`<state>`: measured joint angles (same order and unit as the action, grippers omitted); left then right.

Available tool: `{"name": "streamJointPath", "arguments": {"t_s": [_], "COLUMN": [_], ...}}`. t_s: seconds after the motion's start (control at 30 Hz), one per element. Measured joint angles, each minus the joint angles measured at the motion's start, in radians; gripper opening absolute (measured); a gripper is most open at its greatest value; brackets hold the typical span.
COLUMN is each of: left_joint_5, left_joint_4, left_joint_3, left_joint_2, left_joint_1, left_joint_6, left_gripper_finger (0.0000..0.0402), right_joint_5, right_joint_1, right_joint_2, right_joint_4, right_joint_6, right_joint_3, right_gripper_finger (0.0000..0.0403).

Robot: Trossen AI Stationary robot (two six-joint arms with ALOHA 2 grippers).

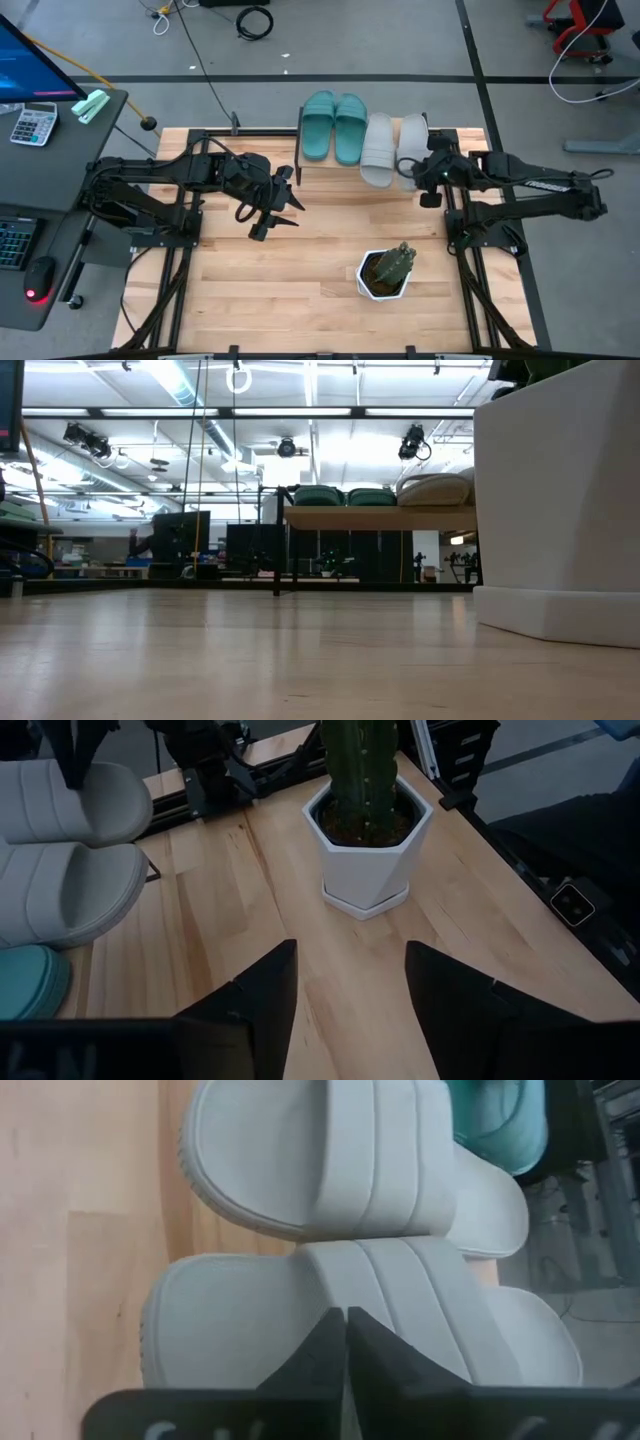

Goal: Pick and place slides into the shelf
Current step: Put the gray slides on the shelf

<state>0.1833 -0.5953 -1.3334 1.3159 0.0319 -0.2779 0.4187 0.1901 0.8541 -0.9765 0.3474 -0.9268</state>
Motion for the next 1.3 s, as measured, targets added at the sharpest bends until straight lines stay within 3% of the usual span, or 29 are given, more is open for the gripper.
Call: {"name": "streamJointPath", "arguments": {"t_s": [0.37, 0.6, 0.77, 0.97, 1.17, 1.3], "left_joint_5": [0.000, 0.000, 0.000, 0.000, 0.000, 0.000], "left_joint_4": [0.000, -0.001, -0.001, -0.004, -0.003, -0.003], "left_joint_3": [0.000, 0.000, 0.000, 0.000, 0.000, 0.000], "left_joint_2": [0.000, 0.000, 0.000, 0.000, 0.000, 0.000], "left_joint_1": [0.000, 0.000, 0.000, 0.000, 0.000, 0.000], "left_joint_6": [-0.002, 0.002, 0.002, 0.002, -0.003, -0.002], "left_gripper_finger": [0.0194, 0.0196, 0.0195, 0.0194, 0.0191, 0.0192], "right_joint_5": [-0.037, 0.019, 0.055, 0.243, 0.222, 0.168], "right_joint_1": [0.039, 0.037, 0.037, 0.063, 0.177, 0.257], "right_joint_2": [0.001, -0.012, -0.021, -0.025, -0.006, -0.002], "right_joint_4": [0.047, 0.062, 0.050, -0.044, -0.163, -0.175], "right_joint_6": [0.068, 0.071, -0.002, -0.098, -0.188, -0.206], "right_joint_3": [0.000, -0.017, -0.094, -0.159, -0.161, -0.161], "right_gripper_finger": [0.0087, 0.0104, 0.0098, 0.0076, 0.0012, 0.0011]}}
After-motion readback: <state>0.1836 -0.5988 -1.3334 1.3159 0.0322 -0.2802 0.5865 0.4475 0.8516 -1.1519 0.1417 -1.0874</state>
